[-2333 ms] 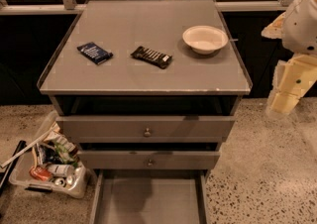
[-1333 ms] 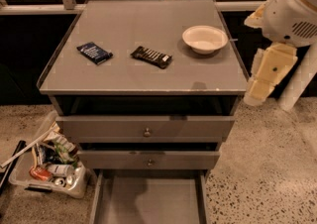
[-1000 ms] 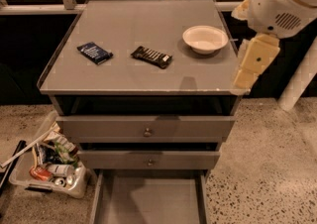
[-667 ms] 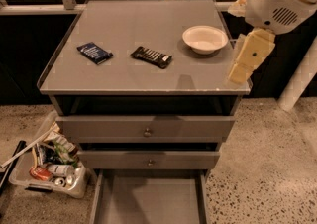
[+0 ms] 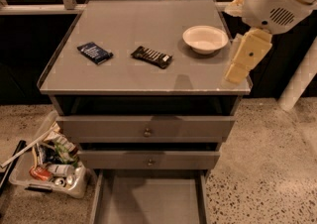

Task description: Place rxbar chocolate into bottom drawer

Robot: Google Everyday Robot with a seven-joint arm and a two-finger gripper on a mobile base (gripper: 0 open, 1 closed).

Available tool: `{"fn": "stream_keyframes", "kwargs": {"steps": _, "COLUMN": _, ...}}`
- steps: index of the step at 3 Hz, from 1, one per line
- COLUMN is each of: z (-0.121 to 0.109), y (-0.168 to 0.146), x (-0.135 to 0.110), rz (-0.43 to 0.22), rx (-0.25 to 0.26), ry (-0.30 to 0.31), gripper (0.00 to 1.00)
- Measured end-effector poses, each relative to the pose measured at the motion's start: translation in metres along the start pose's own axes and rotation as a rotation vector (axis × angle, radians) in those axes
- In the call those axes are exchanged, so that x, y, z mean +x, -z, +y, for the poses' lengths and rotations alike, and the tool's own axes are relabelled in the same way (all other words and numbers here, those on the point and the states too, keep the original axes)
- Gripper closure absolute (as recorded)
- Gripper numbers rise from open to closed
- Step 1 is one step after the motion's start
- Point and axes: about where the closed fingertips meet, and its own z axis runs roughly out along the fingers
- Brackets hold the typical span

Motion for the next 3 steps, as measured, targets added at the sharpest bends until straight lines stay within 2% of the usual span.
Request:
{"fn": "stream_keyframes", "kwargs": {"steps": 1, "z": -0.019, "y": -0.026, "x": -0.016, "rz": -0.042, "rx": 0.010, "ry": 0.011, "gripper": 0.00}}
{"fn": "stream_keyframes", "kwargs": {"steps": 2, "z": -0.048, "y": -0.056, "x": -0.035, "rz": -0.098, "rx": 0.016, "ry": 0.012, "gripper": 0.00}}
{"fn": "stream_keyframes", "kwargs": {"steps": 3, "z": -0.071, "y": -0.083, "x": -0.047, "rz": -0.135, "rx": 0.006, "ry": -0.005, "gripper": 0.00}}
